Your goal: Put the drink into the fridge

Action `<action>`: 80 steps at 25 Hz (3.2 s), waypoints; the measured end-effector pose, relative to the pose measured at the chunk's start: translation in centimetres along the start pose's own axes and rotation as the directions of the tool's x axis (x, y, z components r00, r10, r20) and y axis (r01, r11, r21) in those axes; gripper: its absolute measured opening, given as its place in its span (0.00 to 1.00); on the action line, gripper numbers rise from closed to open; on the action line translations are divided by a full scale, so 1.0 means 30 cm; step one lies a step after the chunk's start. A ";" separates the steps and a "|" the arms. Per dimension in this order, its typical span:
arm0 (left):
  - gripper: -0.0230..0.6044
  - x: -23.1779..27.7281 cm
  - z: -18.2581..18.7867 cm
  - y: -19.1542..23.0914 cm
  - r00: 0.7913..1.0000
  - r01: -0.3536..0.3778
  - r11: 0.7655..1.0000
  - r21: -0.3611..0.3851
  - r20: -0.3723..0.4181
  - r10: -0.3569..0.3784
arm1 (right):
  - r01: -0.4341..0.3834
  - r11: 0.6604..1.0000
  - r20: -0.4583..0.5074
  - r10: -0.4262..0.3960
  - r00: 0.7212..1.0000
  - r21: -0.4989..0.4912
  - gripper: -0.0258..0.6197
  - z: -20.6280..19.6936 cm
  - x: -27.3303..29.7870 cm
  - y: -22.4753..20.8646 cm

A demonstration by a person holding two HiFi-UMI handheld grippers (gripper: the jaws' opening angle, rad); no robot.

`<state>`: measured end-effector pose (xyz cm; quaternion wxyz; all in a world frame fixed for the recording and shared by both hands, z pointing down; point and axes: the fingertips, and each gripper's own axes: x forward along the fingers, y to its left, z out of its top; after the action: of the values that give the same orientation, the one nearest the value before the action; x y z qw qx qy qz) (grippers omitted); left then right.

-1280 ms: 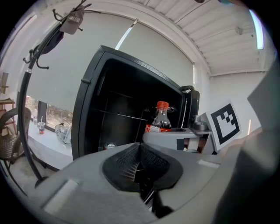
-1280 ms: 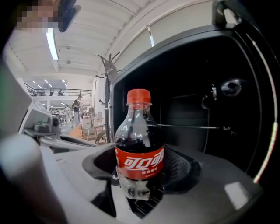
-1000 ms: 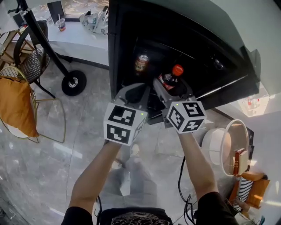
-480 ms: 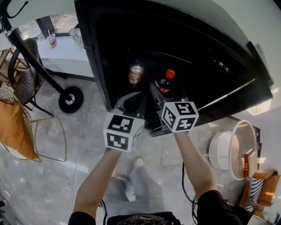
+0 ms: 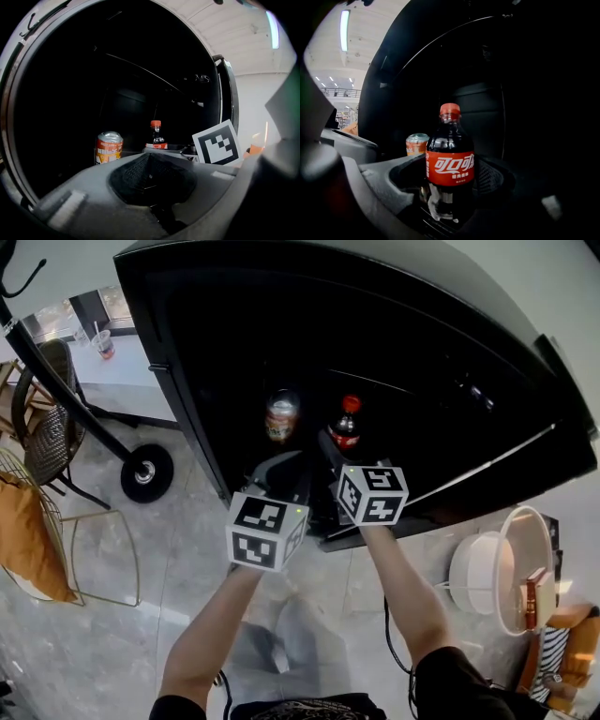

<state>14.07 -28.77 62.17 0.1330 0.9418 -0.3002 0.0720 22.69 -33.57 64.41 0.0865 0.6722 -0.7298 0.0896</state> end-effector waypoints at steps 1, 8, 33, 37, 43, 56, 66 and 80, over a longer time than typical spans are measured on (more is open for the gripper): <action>0.04 0.007 -0.003 0.004 1.000 0.000 1.000 0.001 0.001 0.000 | 0.001 1.000 0.003 -0.001 1.000 -0.003 0.52 -0.005 0.009 -0.005; 0.04 0.045 -0.029 0.037 1.000 -0.001 1.000 0.009 -0.003 0.001 | 0.005 1.000 0.045 -0.004 0.999 -0.014 0.52 -0.029 0.056 -0.017; 0.04 0.072 -0.072 0.019 0.999 0.009 1.000 -0.029 -0.040 -0.010 | 0.055 0.997 0.064 -0.057 0.996 0.045 0.52 -0.049 -0.004 -0.036; 0.04 0.074 -0.080 0.017 0.999 0.005 1.000 -0.031 -0.050 -0.007 | 0.062 0.998 0.063 -0.064 0.996 0.032 0.52 -0.054 -0.014 -0.034; 0.04 0.072 -0.097 0.024 0.998 -0.004 0.999 -0.032 -0.062 0.002 | 0.061 0.998 0.091 -0.063 0.994 0.029 0.52 -0.061 -0.022 -0.034; 0.04 0.057 -0.101 -0.013 0.997 0.000 1.000 -0.027 -0.073 -0.002 | 0.039 0.998 0.051 -0.042 0.998 0.054 0.53 -0.069 -0.031 -0.032; 0.04 -0.006 -0.047 -0.055 0.995 -0.010 0.998 -0.055 -0.095 0.005 | 0.091 0.994 0.029 -0.092 0.995 0.063 0.53 -0.029 -0.145 -0.009; 0.04 -0.221 0.203 -0.195 0.991 -0.032 0.999 -0.039 -0.132 0.026 | 0.037 0.998 -0.047 -0.035 0.998 0.056 0.51 0.219 -0.419 0.158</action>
<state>12.46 -22.36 53.71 0.1707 0.9276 -0.3058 0.1298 18.95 -22.69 54.87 0.0858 0.6853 -0.7125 0.1240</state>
